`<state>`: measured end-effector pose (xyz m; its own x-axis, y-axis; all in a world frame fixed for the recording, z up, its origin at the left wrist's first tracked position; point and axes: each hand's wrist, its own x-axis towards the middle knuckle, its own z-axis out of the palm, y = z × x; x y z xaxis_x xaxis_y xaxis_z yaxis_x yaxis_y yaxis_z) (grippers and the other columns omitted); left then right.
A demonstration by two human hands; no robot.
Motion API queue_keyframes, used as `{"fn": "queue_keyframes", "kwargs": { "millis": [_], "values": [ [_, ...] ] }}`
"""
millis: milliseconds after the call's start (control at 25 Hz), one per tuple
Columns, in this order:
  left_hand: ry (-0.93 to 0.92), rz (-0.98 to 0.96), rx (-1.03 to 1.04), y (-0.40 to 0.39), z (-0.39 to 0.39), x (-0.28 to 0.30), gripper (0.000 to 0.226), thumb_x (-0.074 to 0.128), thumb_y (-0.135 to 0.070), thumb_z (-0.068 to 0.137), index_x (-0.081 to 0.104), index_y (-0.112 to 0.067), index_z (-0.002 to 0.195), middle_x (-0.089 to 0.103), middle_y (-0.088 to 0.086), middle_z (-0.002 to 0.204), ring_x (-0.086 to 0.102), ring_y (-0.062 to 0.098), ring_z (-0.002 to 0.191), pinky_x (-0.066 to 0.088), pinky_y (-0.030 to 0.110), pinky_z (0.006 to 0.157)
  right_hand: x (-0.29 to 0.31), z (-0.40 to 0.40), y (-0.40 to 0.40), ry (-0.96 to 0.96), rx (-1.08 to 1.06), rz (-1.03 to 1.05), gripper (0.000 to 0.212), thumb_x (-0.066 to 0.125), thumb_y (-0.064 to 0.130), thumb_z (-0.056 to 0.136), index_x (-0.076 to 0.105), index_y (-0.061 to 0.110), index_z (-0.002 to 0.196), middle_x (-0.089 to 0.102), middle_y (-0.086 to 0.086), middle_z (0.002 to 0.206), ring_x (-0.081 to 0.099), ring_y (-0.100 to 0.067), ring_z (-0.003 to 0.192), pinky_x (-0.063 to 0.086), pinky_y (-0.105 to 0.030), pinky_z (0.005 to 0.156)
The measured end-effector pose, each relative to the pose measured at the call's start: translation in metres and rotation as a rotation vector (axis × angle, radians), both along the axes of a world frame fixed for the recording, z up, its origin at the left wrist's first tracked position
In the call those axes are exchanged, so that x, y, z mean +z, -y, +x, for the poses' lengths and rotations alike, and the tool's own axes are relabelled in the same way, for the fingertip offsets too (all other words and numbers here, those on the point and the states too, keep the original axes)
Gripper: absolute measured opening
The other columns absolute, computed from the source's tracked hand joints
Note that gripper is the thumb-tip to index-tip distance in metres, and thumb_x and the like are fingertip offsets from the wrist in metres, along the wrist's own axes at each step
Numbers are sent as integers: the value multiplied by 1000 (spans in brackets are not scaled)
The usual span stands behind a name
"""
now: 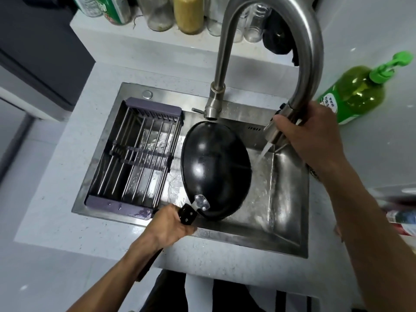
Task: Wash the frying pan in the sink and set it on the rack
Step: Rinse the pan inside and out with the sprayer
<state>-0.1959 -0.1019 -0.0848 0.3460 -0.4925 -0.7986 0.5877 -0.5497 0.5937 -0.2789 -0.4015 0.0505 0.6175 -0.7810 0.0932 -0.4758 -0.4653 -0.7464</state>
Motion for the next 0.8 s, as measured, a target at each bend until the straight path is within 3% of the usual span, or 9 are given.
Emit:
{"fn": "queue_keyframes", "kwargs": {
  "millis": [80,160,200,280,360,440,520,640,800],
  "values": [
    [-97,-20,115,-4,1,0,40,30,23,83,50,-5,64,50,12,67,57,16,56,51,28,53,-1,0,1,-6,7,4,19,72,38,79,70,19,85,68,16,79,67,-1,72,54,-19,65],
    [-97,34,139,-13,-5,0,34,27,16,85,49,-7,73,55,13,74,55,20,62,41,26,49,-2,-1,3,-20,15,10,16,71,40,80,67,24,81,68,17,79,68,-7,75,56,-31,73],
    [-27,55,87,-20,-5,6,30,29,14,86,51,-5,79,58,14,79,56,23,68,37,24,48,-3,0,2,-16,21,10,16,70,40,80,66,25,81,67,17,79,68,-7,75,56,-31,73],
    [96,108,-28,-33,-10,17,20,42,13,86,55,-2,83,58,12,78,53,21,72,34,24,49,-5,0,-1,7,20,10,18,69,42,81,64,25,81,66,17,78,65,2,72,51,-17,69],
    [234,108,-140,-53,-11,25,23,61,9,76,52,-7,63,45,-1,61,40,12,58,29,23,50,-7,2,-7,16,27,23,19,68,41,82,64,23,81,64,17,75,61,10,65,43,-7,60],
    [417,129,-224,-71,-12,45,46,69,7,66,36,-20,47,32,-8,51,29,8,49,25,18,44,-14,4,-19,-5,71,79,19,69,40,84,66,21,80,68,10,74,63,4,63,47,-15,61],
    [514,133,-188,-93,-9,59,51,70,3,65,30,-21,47,30,-9,49,26,7,44,23,19,41,-19,9,-36,17,92,166,17,71,36,87,68,22,77,71,8,69,67,-1,59,51,-15,55],
    [571,148,-67,-123,7,72,47,69,-2,67,30,-22,50,30,-8,48,27,8,42,24,20,40,-16,16,-58,53,112,214,16,70,32,90,67,29,74,70,17,64,65,8,54,43,-5,47],
    [575,268,54,-140,36,69,41,70,-8,67,37,-22,47,34,-5,45,31,12,39,27,23,37,-11,20,-64,58,90,229,17,69,36,89,67,36,72,71,19,66,67,4,58,51,-21,54]
  ]
}}
